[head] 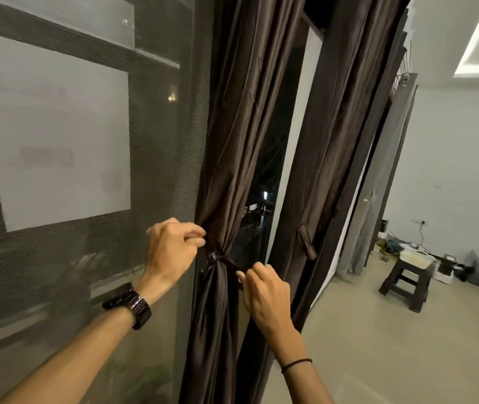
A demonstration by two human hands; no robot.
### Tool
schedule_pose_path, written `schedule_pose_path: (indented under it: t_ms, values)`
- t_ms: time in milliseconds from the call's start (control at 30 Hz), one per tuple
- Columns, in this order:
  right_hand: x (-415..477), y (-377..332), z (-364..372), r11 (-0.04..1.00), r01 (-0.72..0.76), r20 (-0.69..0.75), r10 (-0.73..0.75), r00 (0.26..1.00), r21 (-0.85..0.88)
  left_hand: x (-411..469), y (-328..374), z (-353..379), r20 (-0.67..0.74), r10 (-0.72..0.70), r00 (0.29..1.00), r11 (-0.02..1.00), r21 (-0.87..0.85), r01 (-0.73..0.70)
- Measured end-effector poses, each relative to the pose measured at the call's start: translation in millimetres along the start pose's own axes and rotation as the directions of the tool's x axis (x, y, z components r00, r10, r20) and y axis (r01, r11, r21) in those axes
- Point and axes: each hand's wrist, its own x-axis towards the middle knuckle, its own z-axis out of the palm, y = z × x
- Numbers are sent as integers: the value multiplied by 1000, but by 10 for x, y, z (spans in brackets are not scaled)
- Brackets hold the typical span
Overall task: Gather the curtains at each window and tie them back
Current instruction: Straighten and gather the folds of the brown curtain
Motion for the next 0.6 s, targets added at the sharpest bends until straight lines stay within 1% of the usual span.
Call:
schedule_pose_path:
  t_ms: [33,67,100,167,200,267,333,400,467,600]
  values:
    - [48,-22,-11,1000,9,-6,-9,1000,-4,-2,-20,4,-24,19,1000,1000,19,-19]
    - [77,-30,-21,1000,28,-14,-28,1000,-3,-19,-38,14,-48,70,996,997,45,-68]
    - [97,-24,-26,999,52,-21,-52,998,3,-37,-60,30,-69,156,985,986,73,-151]
    - [125,15,-53,995,89,-14,-89,996,33,-59,-120,86,-83,332,940,941,104,-323]
    - [142,44,-76,994,97,4,-98,995,44,-57,-122,109,-80,396,915,916,105,-387]
    - [180,95,-129,994,97,29,-98,995,53,-54,-46,165,-61,504,862,862,100,-497]
    - [288,143,-222,995,81,11,-81,997,66,-20,143,226,-8,594,804,801,99,-591]
    - [453,216,-353,996,53,-47,-49,998,76,65,387,312,59,651,756,751,90,-654]
    - [648,335,-488,997,15,-109,-6,994,80,199,621,425,101,672,734,731,73,-679]
    - [985,684,-763,998,-60,-160,62,985,19,518,1061,650,91,661,745,740,88,-667]
